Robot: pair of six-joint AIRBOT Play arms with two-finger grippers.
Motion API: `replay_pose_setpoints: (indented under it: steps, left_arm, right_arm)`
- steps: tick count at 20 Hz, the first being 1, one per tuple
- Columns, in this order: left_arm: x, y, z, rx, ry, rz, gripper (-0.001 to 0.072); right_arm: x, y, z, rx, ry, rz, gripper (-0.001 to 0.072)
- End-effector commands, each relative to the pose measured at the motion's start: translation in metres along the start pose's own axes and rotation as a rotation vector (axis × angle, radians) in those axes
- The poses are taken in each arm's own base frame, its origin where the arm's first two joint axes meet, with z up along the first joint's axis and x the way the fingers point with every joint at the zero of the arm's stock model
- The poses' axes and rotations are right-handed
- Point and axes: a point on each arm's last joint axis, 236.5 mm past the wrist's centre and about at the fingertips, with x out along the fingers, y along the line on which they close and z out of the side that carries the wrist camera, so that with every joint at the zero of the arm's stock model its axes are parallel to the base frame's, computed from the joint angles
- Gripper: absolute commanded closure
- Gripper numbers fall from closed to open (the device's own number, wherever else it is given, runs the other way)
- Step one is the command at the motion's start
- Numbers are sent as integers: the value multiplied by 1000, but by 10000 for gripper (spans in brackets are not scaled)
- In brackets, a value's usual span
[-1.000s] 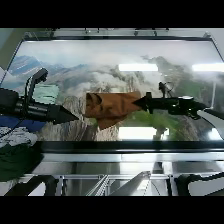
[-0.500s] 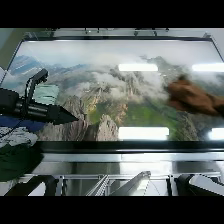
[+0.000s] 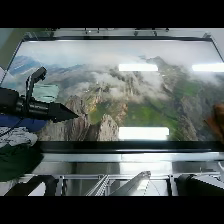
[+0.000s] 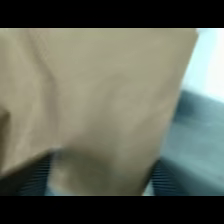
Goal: Fold the shirts.
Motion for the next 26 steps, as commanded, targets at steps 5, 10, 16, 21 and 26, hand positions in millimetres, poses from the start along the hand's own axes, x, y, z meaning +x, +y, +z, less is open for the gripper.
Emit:
replay_pose_setpoints:
  steps: [5, 10, 16, 21, 26]
  left_arm:
    - [-1, 5, 13, -1, -55, 20, 681]
    - [-4, 16, 40, 24, -163, 71, 681]
    - [-6, -6, 80, 181, -157, 131, 682]
    - [38, -20, 50, 228, -72, 97, 681]
    - [21, -36, 50, 276, -139, 104, 682]
  right_arm:
    - [-65, 39, -68, 105, 225, 85, 36]
    - [-108, 223, -104, -324, 84, 496, 696]
    - [-190, 368, -315, -1000, 69, 954, 697]
    - [-204, 376, -407, -1174, 75, 1068, 698]
    - [-202, 363, -420, -1207, 151, 1053, 696]
